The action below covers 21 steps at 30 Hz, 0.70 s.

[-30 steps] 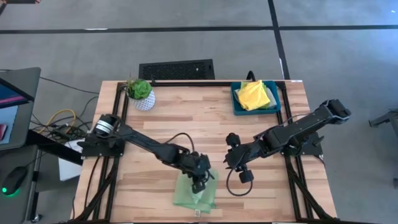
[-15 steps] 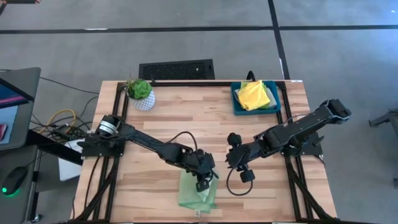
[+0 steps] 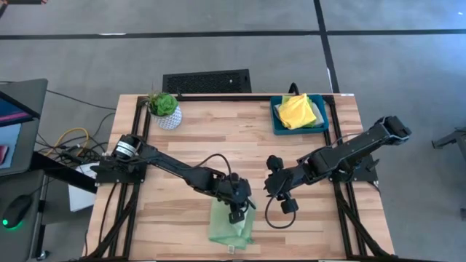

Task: Fold microfiber towels
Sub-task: Fold the green microfiber towel, then put the green microfiber towel into the blue bin

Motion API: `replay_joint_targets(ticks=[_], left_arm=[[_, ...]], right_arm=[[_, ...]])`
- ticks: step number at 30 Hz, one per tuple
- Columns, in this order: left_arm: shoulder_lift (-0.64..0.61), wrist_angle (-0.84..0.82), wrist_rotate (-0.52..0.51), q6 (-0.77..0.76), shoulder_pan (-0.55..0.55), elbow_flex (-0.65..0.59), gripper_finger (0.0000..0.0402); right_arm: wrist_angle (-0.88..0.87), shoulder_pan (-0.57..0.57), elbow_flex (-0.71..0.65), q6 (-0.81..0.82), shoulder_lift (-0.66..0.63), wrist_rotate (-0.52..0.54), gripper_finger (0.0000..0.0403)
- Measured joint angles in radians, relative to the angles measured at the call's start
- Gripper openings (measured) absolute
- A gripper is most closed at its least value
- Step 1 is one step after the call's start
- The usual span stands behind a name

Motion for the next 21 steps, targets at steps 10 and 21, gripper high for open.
replay_joint_targets(ticks=[10,21], left_arm=[[0.000,-0.031,-0.047,-0.026,0.000,-0.001,0.0125],[-0.109,-0.221,-0.163,0.062,-0.032,-0.002,0.0133]], right_arm=[[0.000,0.000,0.000,-0.002,0.000,0.000,0.0145],[0.049,-0.011,0.000,0.040,0.013,-0.005,0.0145]])
